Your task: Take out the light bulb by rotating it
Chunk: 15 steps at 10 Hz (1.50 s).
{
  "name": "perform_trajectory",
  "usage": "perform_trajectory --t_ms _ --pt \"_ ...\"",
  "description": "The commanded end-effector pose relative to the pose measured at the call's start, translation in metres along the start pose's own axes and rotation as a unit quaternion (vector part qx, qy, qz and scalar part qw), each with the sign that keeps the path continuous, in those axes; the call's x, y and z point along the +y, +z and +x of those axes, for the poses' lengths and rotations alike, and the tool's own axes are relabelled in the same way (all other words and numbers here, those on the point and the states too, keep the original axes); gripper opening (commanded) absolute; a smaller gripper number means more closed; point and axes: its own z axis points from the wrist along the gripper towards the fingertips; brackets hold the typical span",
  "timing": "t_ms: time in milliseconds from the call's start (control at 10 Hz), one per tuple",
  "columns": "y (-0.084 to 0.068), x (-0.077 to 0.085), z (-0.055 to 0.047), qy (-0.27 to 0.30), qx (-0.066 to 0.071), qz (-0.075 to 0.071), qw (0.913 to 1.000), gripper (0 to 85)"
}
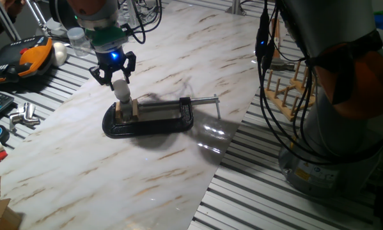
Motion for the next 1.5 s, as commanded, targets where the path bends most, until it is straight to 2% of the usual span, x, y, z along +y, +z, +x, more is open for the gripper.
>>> perform_trajectory --t_ms 0,100,500,600,700,800,1400 --pt "0.0000 -0.0001 0.0006 -0.213 -0.008 -0.026 0.9766 0.0" --pt "-0.0003 -0.0002 0.0008 -0.229 -0.007 -0.028 0.9731 0.0" --pt "-0.0020 0.0003 0.0022 -0.318 -0.004 -0.033 0.9475 0.0" --pt "-0.0021 0.0006 0.0020 -0.347 -0.007 -0.033 0.9373 0.0" --pt "-0.0020 0.0008 0.0024 -0.355 -0.005 -0.035 0.9341 0.0" --pt "-0.0019 0.0009 0.0021 -0.375 -0.006 -0.034 0.9262 0.0" --pt "-0.0054 0.0025 0.0012 -0.403 -0.003 -0.025 0.9151 0.0"
